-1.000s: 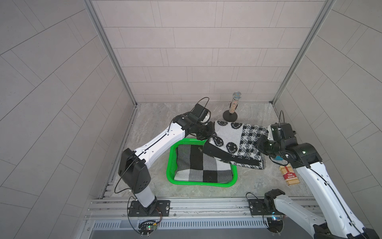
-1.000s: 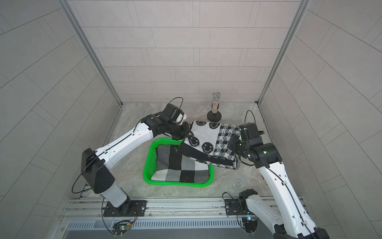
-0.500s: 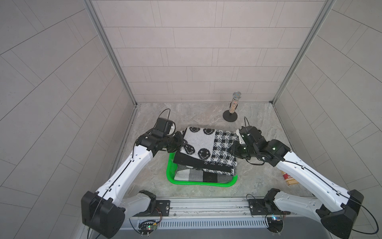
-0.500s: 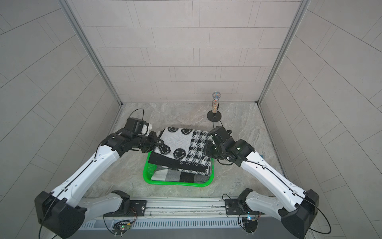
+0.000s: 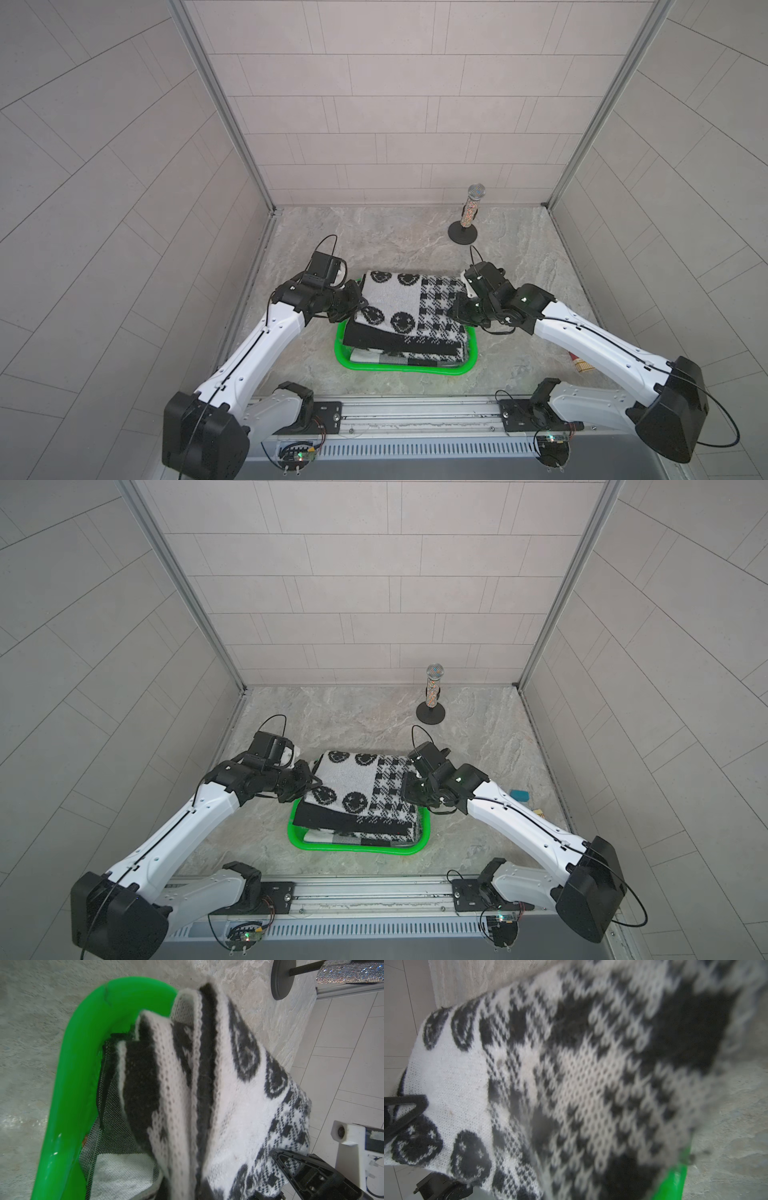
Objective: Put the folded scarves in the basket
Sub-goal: Place the scarf in the basket.
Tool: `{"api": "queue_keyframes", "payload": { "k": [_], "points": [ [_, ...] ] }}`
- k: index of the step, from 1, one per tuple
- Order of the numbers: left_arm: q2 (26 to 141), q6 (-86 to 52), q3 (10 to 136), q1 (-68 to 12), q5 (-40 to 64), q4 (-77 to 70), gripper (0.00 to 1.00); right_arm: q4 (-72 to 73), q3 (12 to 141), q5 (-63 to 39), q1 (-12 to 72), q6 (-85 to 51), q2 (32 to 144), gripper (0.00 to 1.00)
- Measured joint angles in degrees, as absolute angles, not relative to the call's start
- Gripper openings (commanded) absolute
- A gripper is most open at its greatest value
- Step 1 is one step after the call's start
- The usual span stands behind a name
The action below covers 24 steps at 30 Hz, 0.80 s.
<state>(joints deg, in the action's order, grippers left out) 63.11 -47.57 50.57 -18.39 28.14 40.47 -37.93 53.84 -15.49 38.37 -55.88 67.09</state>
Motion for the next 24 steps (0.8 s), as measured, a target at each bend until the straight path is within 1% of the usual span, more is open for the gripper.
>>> {"api": "queue_keyframes", "payload": {
  "k": [7,14,24],
  "points": [
    [63.13,-47.53,45.6,-18.39,28.18,38.44,0.0,-36.49,51.92,-15.66,38.37,-55.48,68.14,0.0],
    [64.93,-47.55,42.87,-18.39,26.89,36.12,0.0,-34.39,49.98,-15.51,38.37,-54.22,72.58,0.0],
    [58.52,-48.53,40.01,-18.39,24.95,35.99,0.0,-33.26,49.34,-14.83,38.37,-52.49,74.04,0.0]
  ]
}}
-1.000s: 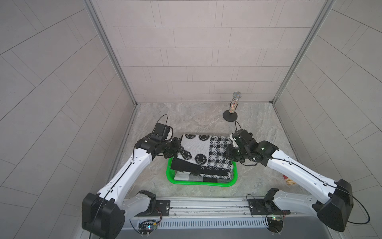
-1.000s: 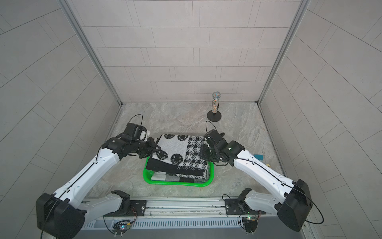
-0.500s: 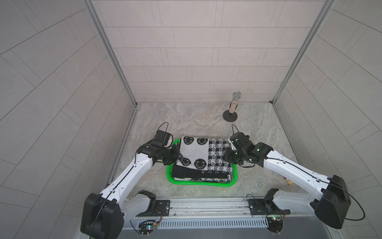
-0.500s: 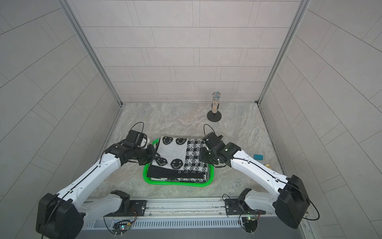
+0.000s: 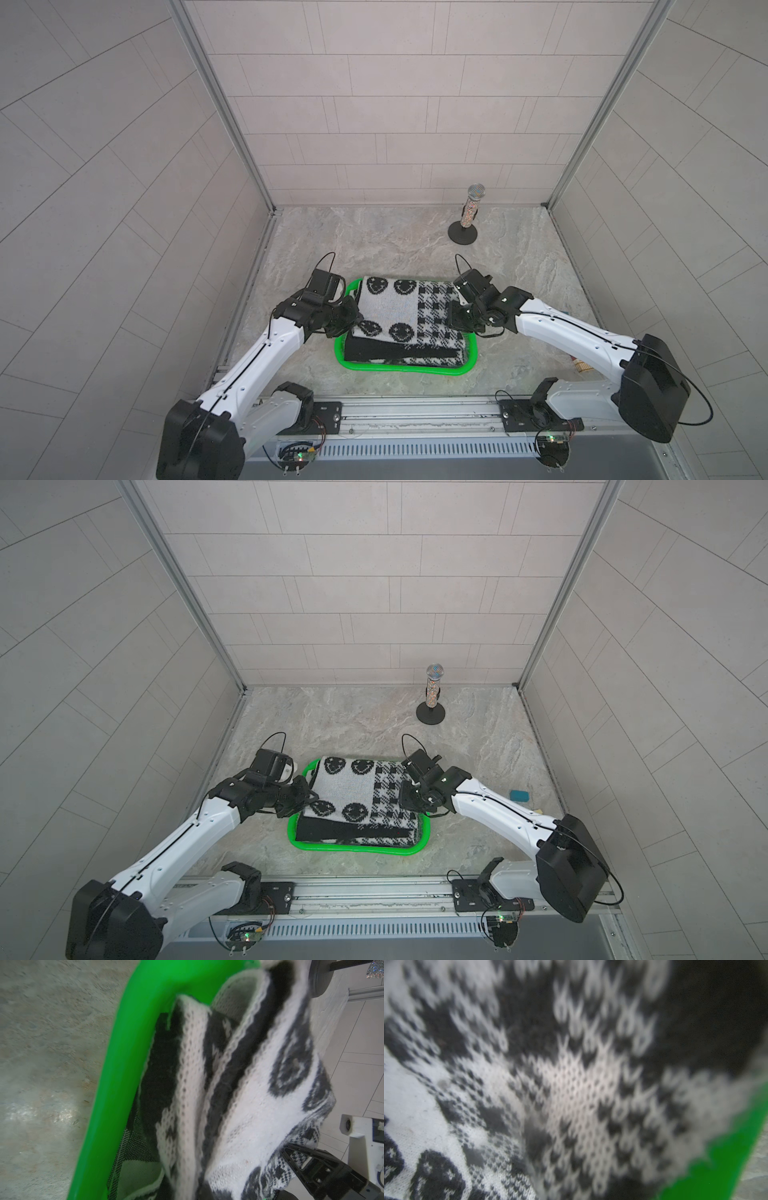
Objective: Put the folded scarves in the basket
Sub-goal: Place the scarf in the basket.
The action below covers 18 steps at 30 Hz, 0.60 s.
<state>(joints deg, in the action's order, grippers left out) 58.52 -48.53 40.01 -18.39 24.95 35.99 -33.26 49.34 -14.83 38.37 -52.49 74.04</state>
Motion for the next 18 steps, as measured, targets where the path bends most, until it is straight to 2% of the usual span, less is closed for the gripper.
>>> {"api": "queue_keyframes", "payload": {
  "k": [5,8,9,11,13,15,18],
  "points": [
    [58.74,-49.15,38.85,-18.39,24.56,35.73,0.02,-33.28,49.52,-14.33,38.59,-51.86,74.04,0.0],
    [60.34,-49.34,38.79,-18.39,24.4,35.59,0.1,-33.28,49.5,-14.13,38.63,-51.44,74.06,0.0],
    [60.53,-49.39,38.79,-18.39,24.27,35.59,0.16,-33.28,49.47,-14.06,38.63,-51.31,74.08,0.02],
    [60.31,-49.43,38.79,-18.41,23.88,35.64,0.32,-33.36,49.5,-13.85,38.63,-50.96,74.15,0.13],
    [59.59,-49.28,38.83,-18.39,22.92,36.34,0.43,-33.91,49.6,-13.26,38.63,-50.52,74.15,0.24],
    [58.41,-49.34,39.03,-18.39,21.39,37.87,0.49,-34.96,50.0,-12.23,38.61,-49.98,74.13,0.33],
    [56.55,-49.3,41.34,-18.39,18.72,41.17,0.5,-36.64,50.7,-10.66,38.57,-48.95,73.82,0.4]
  ]
}}
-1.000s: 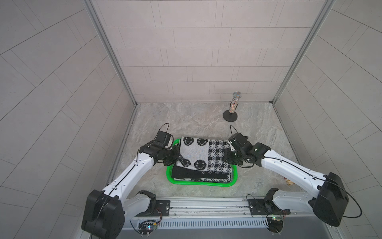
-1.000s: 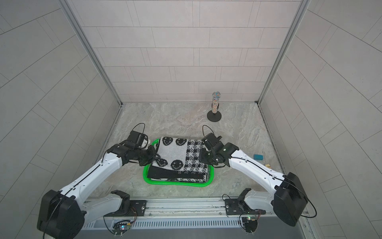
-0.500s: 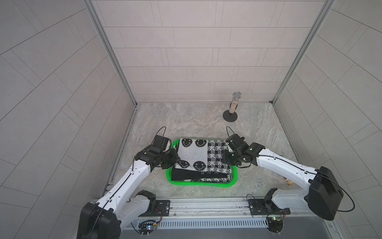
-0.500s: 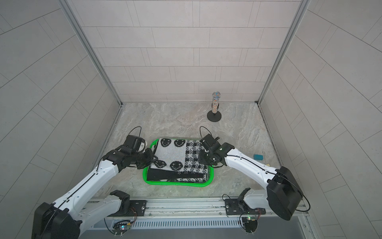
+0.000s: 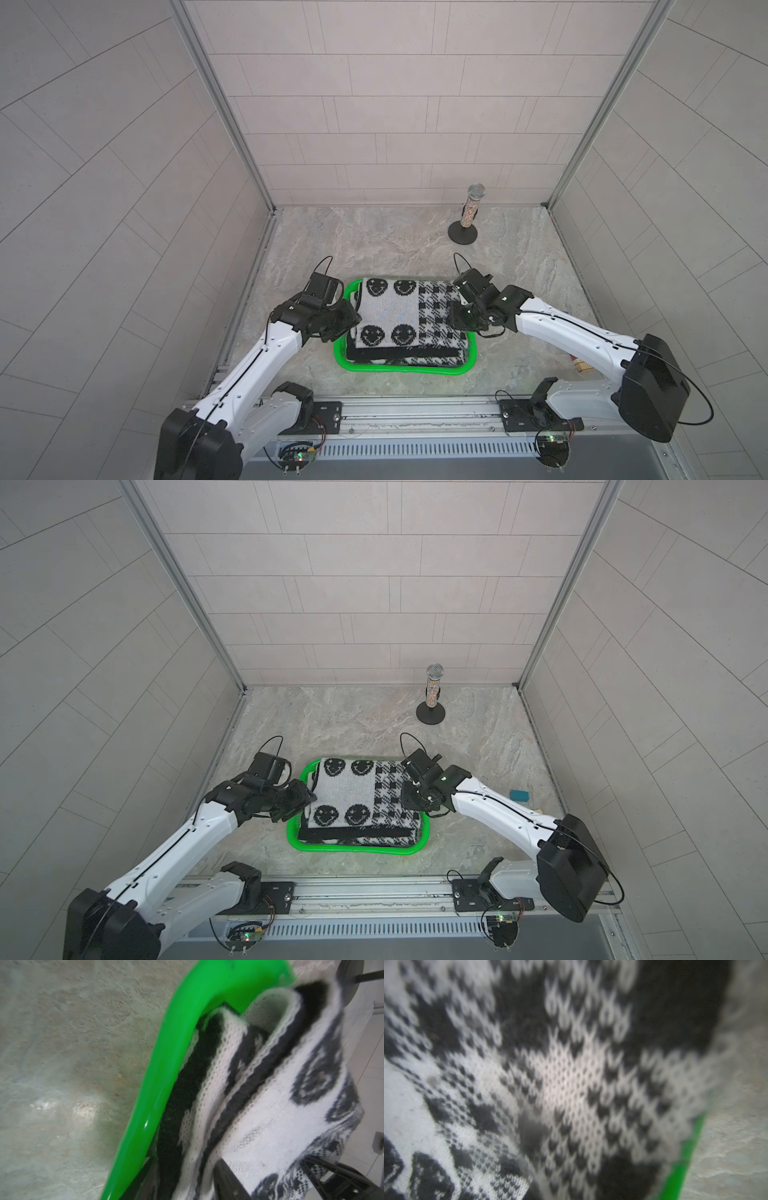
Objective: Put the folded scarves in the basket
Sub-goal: Place the scarf in the basket.
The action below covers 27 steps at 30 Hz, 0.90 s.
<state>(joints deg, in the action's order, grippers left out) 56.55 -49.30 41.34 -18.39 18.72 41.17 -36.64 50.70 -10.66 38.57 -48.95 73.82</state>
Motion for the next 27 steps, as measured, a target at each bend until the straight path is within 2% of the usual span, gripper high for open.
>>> {"api": "queue_keyframes", "payload": {
  "k": [7,11,19,27],
  "points": [
    [56.47,-46.37,48.01,-16.97,12.49,44.91,0.54,-37.87,50.89,-9.41,38.35,-47.83,73.52,0.41],
    [60.07,-44.53,48.18,-15.44,12.36,45.04,0.55,-37.93,50.89,-9.45,37.5,-47.13,73.52,0.47],
    [65.73,-45.45,41.63,-14.39,19.53,38.72,0.41,-37.5,50.83,-11.11,34.09,-45.47,73.52,0.61],
    [67.24,-49.32,38.92,-16.12,25.56,30.63,0.35,-37.06,50.76,-14.5,27.81,-41.91,73.23,0.69]
  ]
}}
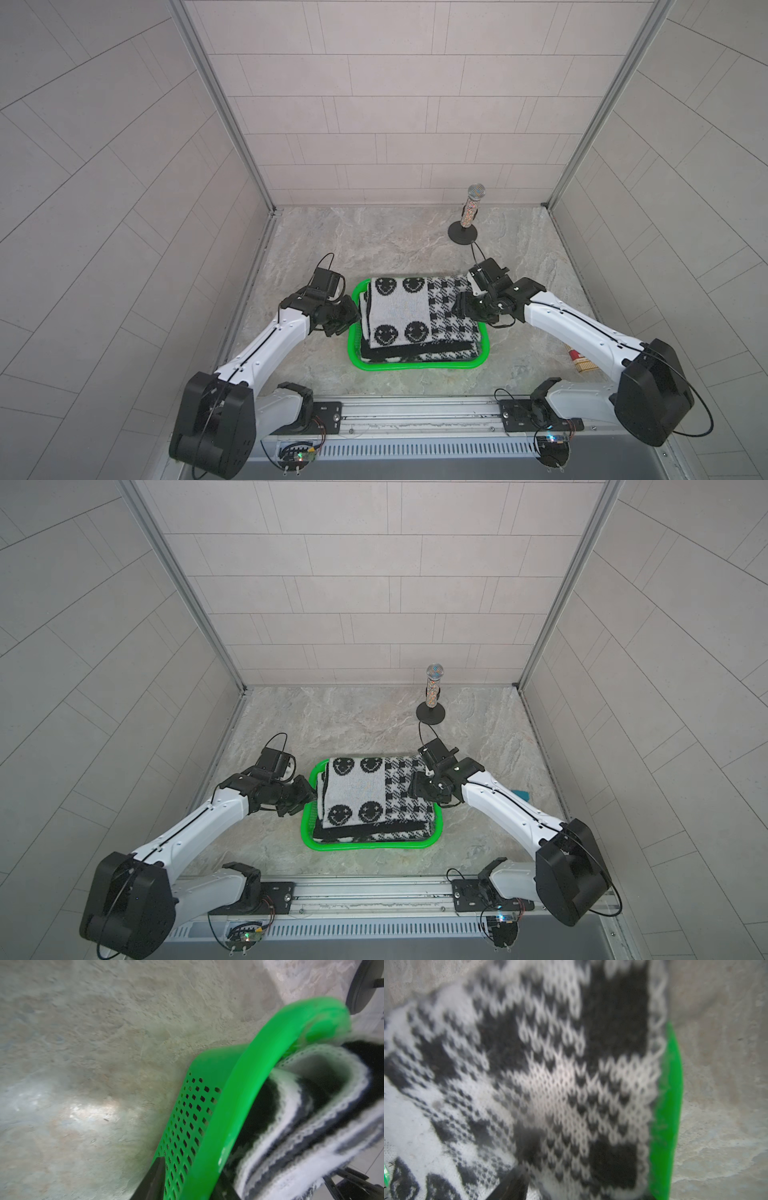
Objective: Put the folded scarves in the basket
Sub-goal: Place the scarf in the basket, then reset both arms
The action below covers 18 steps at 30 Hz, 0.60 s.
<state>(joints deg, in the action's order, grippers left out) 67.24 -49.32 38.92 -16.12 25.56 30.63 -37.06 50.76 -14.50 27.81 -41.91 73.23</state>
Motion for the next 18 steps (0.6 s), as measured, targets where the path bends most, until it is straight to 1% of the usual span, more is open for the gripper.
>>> {"api": "queue_keyframes", "payload": {
  "k": [5,6,8,9,10,12,13,16,17,18],
  "points": [
    [69.45,-50.59,38.96,-16.91,26.94,26.63,0.35,-39.31,51.53,-13.89,25.78,-40.05,71.09,0.75],
    [69.67,-50.63,39.03,-16.91,26.98,26.35,0.37,-39.94,51.83,-13.17,25.69,-39.86,70.43,0.77],
    [69.73,-50.54,39.48,-16.95,26.61,26.72,0.47,-41.58,52.84,-11.16,25.52,-39.59,68.49,0.86],
    [69.54,-50.48,40.05,-16.99,25.82,27.49,0.51,-42.52,53.52,-9.76,25.41,-39.62,67.33,0.96],
    [69.01,-50.41,40.66,-16.99,24.75,28.27,0.55,-43.51,54.26,-8.21,25.21,-39.68,66.17,1.0],
    [67.0,-49.93,42.24,-16.97,22.11,30.26,0.66,-45.17,55.79,-5.17,24.49,-38.96,64.14,1.0],
    [65.6,-49.65,43.16,-16.78,20.67,31.16,0.73,-45.91,56.62,-3.6,23.88,-38.96,63.13,1.0],
    [62.96,-48.25,47.18,-14.81,18.2,34.02,0.82,-48.01,59.2,0.27,21.45,-38.61,61.06,1.0],
    [62.89,-47.88,48.51,-13.76,17.93,34.59,0.88,-48.45,60.03,1.34,20.51,-38.44,60.58,1.0],
    [63.11,-46.92,50.04,-11.99,18.06,34.85,1.0,-48.66,60.82,2.31,19.31,-38.09,60.03,1.0]
  ]
}}
